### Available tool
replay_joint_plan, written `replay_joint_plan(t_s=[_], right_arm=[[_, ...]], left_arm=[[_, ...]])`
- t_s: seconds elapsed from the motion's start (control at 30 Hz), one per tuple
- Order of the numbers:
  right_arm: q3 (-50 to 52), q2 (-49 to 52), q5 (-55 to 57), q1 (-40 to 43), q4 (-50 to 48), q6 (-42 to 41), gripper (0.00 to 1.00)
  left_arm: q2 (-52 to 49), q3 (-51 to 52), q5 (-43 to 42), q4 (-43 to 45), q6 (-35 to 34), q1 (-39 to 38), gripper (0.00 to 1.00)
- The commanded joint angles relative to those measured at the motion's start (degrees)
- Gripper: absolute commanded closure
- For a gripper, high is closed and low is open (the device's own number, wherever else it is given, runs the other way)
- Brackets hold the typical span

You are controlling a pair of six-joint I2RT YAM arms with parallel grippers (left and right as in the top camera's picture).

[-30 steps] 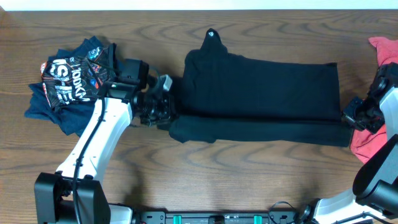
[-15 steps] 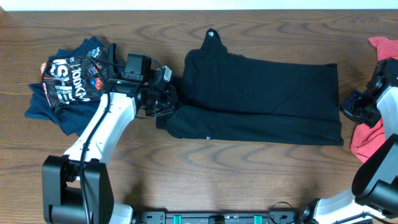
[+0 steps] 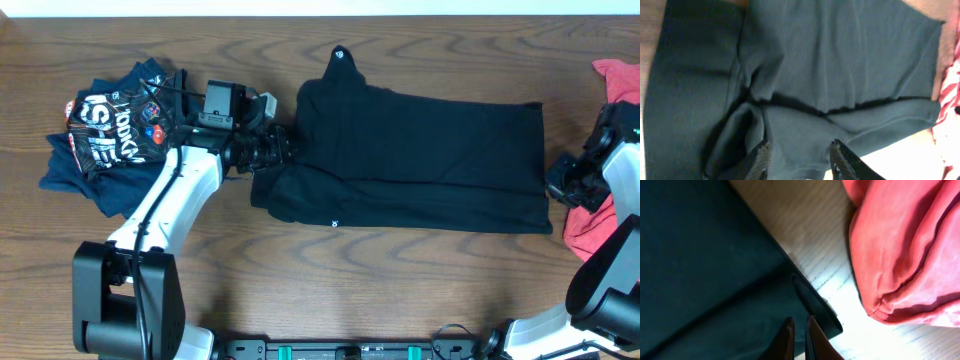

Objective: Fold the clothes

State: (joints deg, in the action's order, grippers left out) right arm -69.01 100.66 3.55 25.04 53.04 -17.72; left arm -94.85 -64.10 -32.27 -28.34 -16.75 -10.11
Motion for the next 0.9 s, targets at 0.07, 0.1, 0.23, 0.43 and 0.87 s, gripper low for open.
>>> replay_joint_plan(t_s=[0.07, 0.1, 0.23, 0.43, 0.87], right_arm=[[3.2, -0.2, 0.0, -0.4, -0.2, 0.7, 0.92], [3.7, -0.2, -0.5, -0.4, -0.5, 1.6, 0.92], [5.9, -0.2, -4.5, -0.4, -3.7, 3.5, 0.92], [9.3, -0.2, -8.2, -0.7, -8.3, 7.3, 0.93], [13.7, -0.2, -13.0, -0.7, -14.3, 8.8, 0.92]], left_arm=[[-0.6, -0.2, 9.9, -6.8, 0.1, 1.6, 0.58], [-0.6, -0.2, 11.3, -7.9, 0.1, 2.4, 0.57], [-0.6, -0.2, 15.0, -9.8, -1.0, 5.6, 0.56], [-0.6, 1.3, 16.0, -10.6, -2.0, 6.9, 0.54], [-0.6, 11.8, 9.0, -2.6, -2.4, 6.8, 0.48]])
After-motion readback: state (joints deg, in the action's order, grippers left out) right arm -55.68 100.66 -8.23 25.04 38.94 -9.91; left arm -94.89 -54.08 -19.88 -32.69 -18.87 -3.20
